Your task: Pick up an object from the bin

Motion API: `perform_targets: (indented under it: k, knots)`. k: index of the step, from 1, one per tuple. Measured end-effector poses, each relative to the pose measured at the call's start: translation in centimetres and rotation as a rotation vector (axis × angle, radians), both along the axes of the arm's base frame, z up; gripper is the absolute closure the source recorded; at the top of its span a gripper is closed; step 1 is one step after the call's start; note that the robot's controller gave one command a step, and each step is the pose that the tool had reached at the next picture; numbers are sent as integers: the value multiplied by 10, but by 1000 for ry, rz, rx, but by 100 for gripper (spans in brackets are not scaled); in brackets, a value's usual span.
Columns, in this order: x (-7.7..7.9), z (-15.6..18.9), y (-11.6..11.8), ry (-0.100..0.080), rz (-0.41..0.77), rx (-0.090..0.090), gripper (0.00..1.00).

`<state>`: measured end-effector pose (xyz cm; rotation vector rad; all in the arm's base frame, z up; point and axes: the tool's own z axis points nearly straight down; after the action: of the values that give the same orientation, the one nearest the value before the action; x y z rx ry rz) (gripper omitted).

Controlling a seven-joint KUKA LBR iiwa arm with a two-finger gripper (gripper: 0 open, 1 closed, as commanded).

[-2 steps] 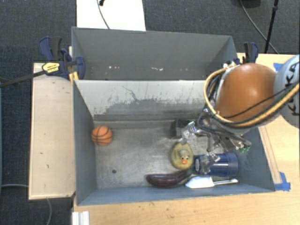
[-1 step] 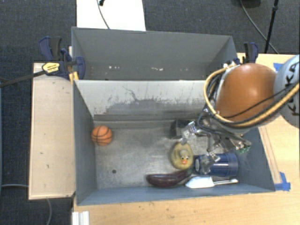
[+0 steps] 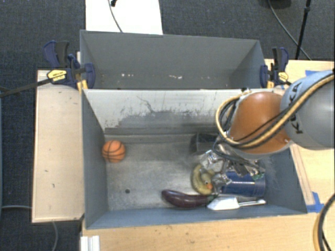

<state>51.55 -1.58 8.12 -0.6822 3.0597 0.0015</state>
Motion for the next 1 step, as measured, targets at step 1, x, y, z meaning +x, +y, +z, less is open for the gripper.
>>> perform_targets:
  k: [1]
  knots:
    - [0,0,0,0,0,0,100]
